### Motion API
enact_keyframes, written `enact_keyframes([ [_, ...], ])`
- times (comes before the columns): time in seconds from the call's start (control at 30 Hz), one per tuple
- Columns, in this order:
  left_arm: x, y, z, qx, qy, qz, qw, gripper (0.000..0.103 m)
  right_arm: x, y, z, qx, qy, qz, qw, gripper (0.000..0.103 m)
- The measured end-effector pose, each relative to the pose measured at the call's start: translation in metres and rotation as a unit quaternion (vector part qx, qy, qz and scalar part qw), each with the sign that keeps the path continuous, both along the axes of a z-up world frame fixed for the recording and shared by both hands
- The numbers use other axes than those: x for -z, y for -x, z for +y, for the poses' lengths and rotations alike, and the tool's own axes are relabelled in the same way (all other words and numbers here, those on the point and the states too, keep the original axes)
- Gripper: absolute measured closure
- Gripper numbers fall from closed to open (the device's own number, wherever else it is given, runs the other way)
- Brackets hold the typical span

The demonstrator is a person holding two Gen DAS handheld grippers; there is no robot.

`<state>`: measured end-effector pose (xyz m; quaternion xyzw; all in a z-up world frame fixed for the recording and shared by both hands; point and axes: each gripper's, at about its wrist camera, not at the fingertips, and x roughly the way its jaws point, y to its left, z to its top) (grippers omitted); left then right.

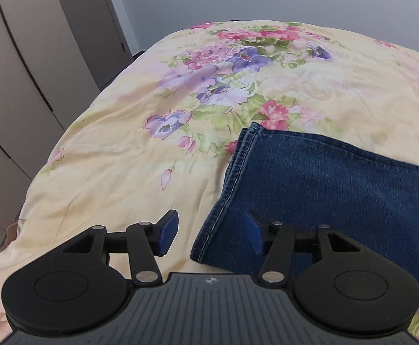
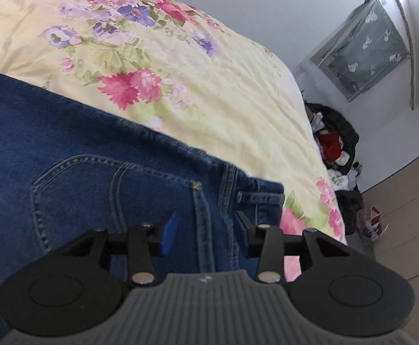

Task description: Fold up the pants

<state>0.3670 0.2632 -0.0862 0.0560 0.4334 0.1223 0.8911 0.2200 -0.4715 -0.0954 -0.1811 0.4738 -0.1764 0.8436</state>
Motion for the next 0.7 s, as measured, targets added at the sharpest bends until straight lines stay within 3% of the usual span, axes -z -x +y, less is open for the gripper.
enact_keyframes([
  [0.17,-0.003,0.023,-0.026,0.059,-0.028,-0.004,0.9978,0.041,0.001,0.047,0.035,0.021,-0.084,0.018,0.996,0.065],
  [0.33,0.000,0.038,-0.052,0.100,-0.062,0.005,0.9931,0.041,0.000,0.098,0.084,0.021,-0.178,0.031,0.983,0.065],
  [0.53,0.009,0.048,-0.063,0.102,-0.067,0.015,0.9924,0.041,0.025,0.124,0.129,0.021,-0.249,0.049,0.967,0.066],
  [0.63,0.005,0.052,-0.064,0.098,-0.067,0.013,0.9928,0.041,0.037,0.116,0.131,0.049,-0.263,0.034,0.963,0.076],
  [0.7,0.001,0.056,-0.064,0.097,-0.066,0.010,0.9931,0.041,0.040,0.111,0.128,0.060,-0.257,0.027,0.964,0.097],
])
